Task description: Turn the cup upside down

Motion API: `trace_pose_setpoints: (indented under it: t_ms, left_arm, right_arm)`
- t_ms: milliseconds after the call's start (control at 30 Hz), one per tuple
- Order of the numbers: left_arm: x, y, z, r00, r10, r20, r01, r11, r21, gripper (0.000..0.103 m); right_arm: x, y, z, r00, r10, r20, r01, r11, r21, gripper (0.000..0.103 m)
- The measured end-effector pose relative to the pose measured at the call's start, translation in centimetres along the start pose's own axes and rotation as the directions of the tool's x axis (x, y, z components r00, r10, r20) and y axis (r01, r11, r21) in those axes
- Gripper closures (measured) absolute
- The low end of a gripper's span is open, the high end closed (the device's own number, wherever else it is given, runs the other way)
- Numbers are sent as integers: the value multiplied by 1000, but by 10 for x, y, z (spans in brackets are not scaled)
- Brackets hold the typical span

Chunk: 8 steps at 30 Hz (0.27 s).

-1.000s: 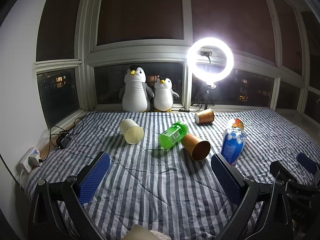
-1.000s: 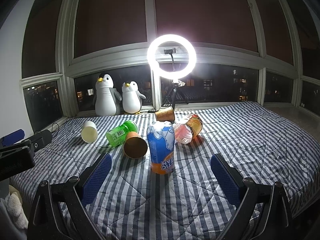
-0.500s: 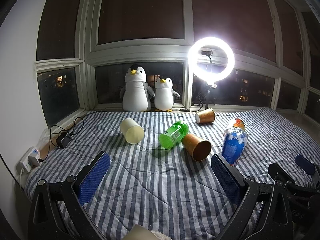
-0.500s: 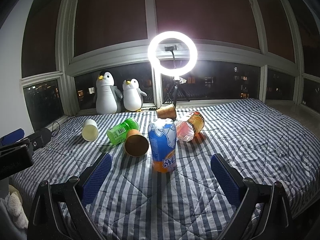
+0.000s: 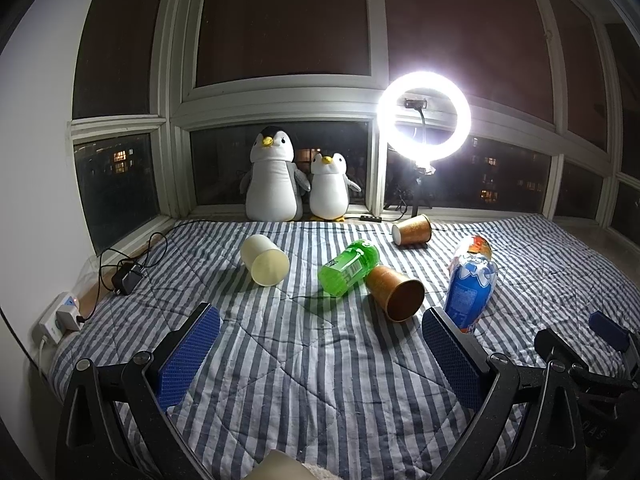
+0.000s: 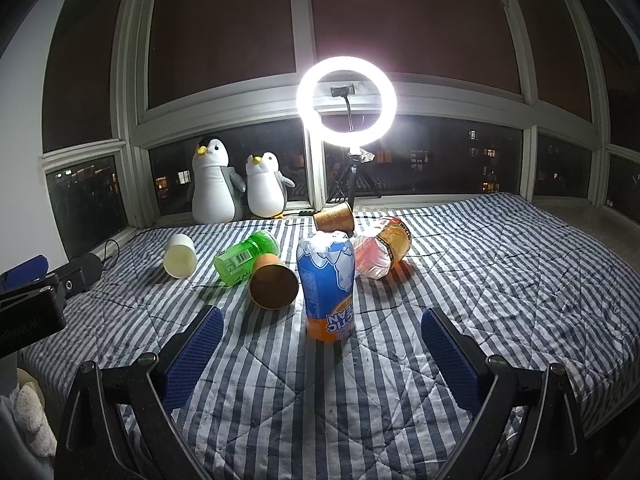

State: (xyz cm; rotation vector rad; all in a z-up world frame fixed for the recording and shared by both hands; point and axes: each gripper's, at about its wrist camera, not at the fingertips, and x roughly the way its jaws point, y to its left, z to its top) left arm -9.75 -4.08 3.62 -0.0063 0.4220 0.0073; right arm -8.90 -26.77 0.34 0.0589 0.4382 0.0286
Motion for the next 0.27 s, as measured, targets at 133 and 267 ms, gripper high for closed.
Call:
trace_pose_setpoints:
  t_ms: [133,267]
  left_arm:
    - [1,0,-1,1000,0,0,0,1000,0,0]
    - [2,0,-2,1000,-2,-3,2,1000,7,0]
  right_arm:
    - [1,-1,0,1000,-1,-2,1,1000,1,5]
    - [3,-1,-1,1000,1,-8,-1,1000,0,5]
